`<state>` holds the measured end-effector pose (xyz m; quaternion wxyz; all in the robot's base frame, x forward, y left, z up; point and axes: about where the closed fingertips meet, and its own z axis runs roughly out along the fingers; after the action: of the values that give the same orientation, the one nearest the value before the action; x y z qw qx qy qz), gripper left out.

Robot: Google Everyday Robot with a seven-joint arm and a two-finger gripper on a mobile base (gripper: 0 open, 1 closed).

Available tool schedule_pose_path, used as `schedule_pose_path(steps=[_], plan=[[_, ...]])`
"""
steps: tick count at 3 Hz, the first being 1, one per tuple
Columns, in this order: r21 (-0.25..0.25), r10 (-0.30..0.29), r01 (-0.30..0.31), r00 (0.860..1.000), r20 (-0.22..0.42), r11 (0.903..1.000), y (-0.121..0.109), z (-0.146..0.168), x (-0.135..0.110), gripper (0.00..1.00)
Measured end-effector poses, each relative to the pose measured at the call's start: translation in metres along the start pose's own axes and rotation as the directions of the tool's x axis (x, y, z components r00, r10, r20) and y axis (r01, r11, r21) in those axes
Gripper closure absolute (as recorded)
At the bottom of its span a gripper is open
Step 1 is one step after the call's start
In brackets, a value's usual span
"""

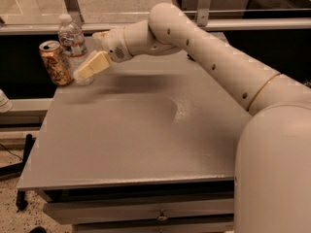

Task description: Move water bottle near orange can

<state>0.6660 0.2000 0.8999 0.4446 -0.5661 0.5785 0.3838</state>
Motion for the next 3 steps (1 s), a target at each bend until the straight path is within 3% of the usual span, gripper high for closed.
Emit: schedule_pose_path(steps=[1,2,3], plan=[[0.004,0.000,0.000,1.000,-0.001,1.0000,-0.001,-0.011,0.005,0.00],[0.049,-0.001,-0.001,0.999,0.038,0.9988,-0.005,-0.042,0.009,0.00],[0.128,-0.011,0.001,0.997,0.079,0.9918,-0.009,-0.097,0.014,0.00]])
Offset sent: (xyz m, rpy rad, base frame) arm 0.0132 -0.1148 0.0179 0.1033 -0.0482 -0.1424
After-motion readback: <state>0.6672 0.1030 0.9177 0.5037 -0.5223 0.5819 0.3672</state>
